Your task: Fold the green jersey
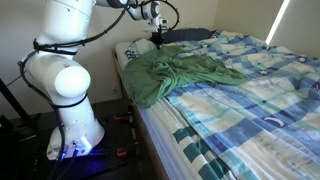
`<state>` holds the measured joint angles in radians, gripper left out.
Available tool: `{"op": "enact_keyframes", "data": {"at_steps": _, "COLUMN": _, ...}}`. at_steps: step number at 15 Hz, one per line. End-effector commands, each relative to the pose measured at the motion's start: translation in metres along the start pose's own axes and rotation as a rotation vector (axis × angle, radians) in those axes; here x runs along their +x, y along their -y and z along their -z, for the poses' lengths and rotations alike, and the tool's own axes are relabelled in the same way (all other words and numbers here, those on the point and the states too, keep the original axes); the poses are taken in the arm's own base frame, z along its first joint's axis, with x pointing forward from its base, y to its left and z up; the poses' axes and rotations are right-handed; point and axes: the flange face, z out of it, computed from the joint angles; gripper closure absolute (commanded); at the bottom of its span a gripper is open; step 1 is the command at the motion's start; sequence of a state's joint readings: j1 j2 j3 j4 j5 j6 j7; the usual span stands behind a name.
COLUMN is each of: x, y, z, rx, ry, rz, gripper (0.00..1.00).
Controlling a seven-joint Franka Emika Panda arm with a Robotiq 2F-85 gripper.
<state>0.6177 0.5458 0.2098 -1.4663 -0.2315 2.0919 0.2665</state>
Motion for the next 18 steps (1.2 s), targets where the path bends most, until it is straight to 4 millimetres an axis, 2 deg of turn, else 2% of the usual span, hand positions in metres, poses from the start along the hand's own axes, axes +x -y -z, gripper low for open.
{"op": "enact_keyframes", "data": {"at_steps": 1, "x": -0.018, "y": -0.006, "z": 0.035, "rx": -0.058, "ry": -0.014, "rz": -0.056, "gripper": 1.0}}
{"op": "enact_keyframes", "data": {"at_steps": 6, "x": -0.041, "y": -0.01, "z": 0.061, "rx": -0.094, "ry": -0.039, "rz": -0.144, "gripper": 1.0}}
{"op": "enact_keyframes", "data": {"at_steps": 12, "x": -0.082, "y": -0.024, "z": 0.078, "rx": -0.113, "ry": -0.039, "rz": -0.321, "gripper": 1.0}}
{"op": "enact_keyframes", "data": {"at_steps": 18, "x": -0.126, "y": -0.047, "z": 0.089, "rx": -0.144, "ry": -0.036, "rz": -0.484, "gripper": 1.0}}
